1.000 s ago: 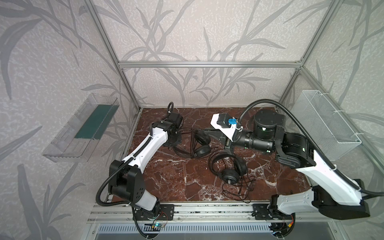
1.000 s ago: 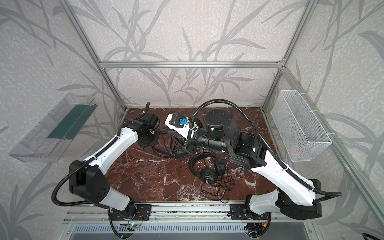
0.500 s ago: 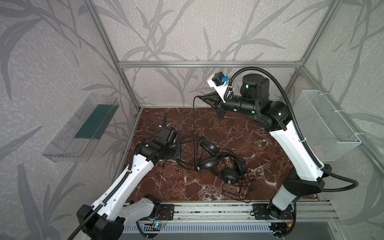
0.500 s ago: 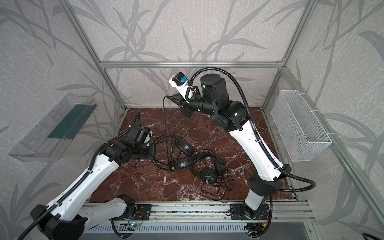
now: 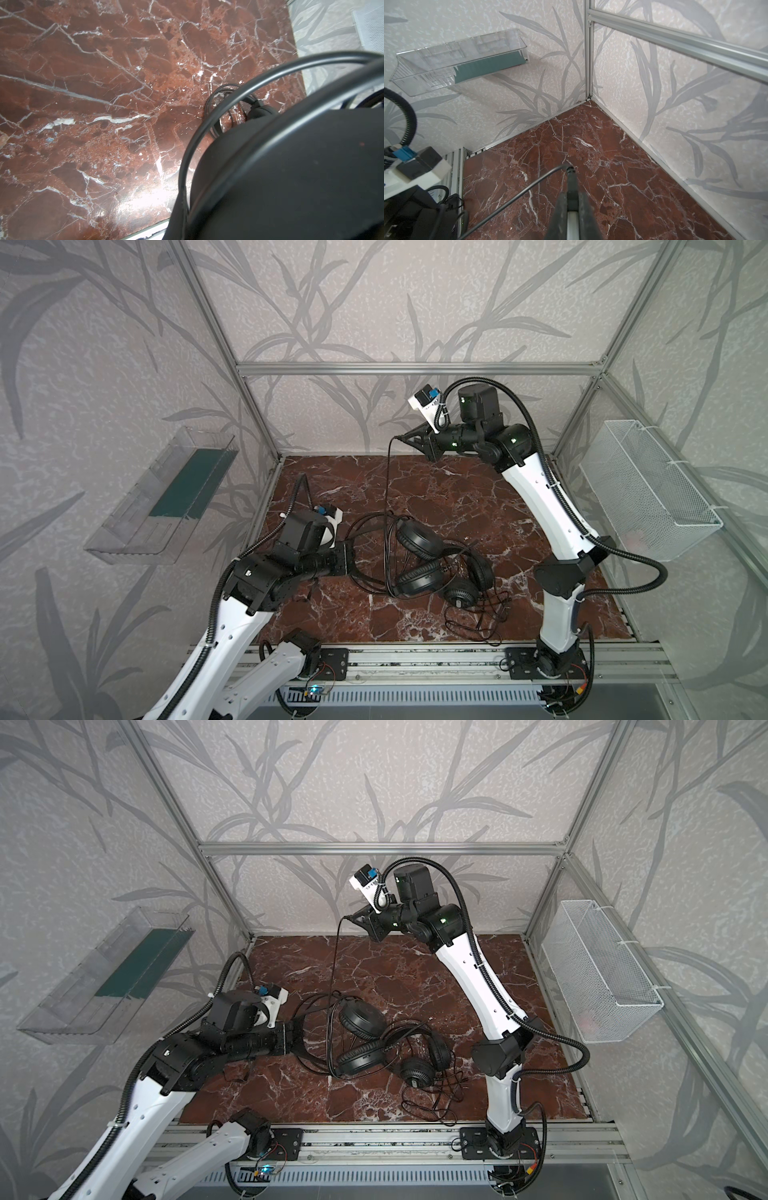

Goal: Wrap the headphones

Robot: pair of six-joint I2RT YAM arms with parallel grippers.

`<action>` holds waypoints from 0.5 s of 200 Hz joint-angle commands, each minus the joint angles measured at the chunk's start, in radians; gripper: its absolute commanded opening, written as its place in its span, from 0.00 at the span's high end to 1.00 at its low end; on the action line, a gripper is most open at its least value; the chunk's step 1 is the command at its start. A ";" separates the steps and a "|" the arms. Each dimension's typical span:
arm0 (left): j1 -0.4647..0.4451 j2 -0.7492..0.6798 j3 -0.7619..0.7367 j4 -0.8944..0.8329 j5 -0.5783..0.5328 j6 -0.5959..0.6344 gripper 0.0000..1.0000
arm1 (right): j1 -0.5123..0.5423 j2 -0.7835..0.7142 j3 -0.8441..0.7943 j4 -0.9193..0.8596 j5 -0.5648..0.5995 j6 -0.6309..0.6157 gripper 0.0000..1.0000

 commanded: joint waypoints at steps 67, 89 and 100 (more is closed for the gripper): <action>-0.006 0.053 0.216 -0.014 -0.002 -0.066 1.00 | -0.067 -0.181 -0.580 0.395 -0.099 0.159 1.00; 0.000 0.071 0.234 0.041 -0.010 -0.103 1.00 | -0.066 -0.251 -0.752 0.512 -0.102 0.204 1.00; 0.004 0.081 0.243 0.068 -0.016 -0.126 1.00 | -0.065 -0.253 -0.796 0.520 -0.108 0.208 1.00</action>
